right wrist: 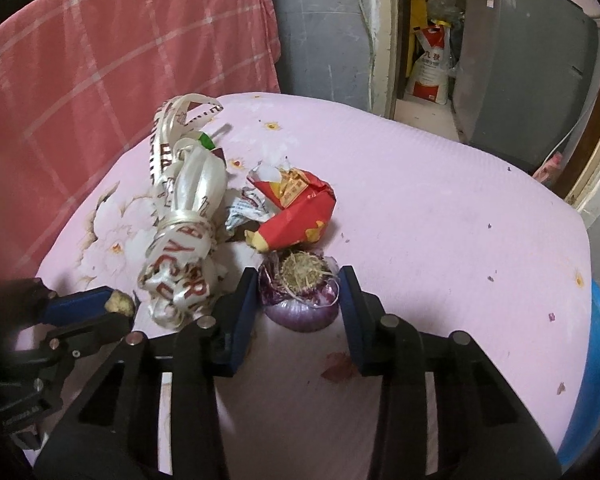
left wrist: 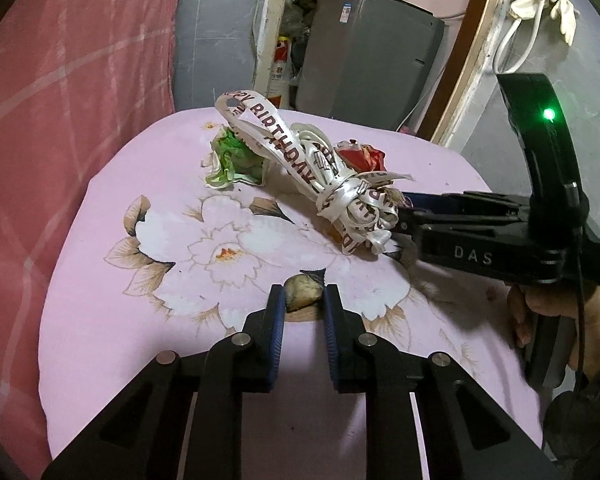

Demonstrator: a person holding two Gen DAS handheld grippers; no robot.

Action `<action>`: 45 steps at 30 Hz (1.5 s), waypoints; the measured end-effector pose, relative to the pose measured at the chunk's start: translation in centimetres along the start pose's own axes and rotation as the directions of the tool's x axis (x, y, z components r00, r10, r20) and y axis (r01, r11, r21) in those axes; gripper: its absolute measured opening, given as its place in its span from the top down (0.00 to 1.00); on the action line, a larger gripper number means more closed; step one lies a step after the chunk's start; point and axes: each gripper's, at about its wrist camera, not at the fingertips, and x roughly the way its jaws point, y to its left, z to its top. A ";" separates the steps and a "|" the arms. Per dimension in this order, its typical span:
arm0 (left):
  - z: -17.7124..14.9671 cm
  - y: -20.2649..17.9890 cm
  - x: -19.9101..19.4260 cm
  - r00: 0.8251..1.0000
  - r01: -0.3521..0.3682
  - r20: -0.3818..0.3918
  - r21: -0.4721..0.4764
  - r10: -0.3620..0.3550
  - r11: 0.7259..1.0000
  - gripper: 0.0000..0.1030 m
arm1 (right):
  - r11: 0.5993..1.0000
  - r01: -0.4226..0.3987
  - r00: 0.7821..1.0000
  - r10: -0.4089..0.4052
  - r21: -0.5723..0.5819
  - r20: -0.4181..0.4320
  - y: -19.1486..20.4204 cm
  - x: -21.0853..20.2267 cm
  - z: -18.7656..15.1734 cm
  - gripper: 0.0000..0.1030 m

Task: Collect trash
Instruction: 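Carry the nut and purple onion over the blue bucket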

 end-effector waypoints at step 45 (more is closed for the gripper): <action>10.1 -23.5 -8.5 0.787 0.214 0.524 0.262 -0.326 0.941 0.85 | 0.872 0.327 0.587 -0.489 0.363 0.646 -10.2 -30.5 -9.8 0.62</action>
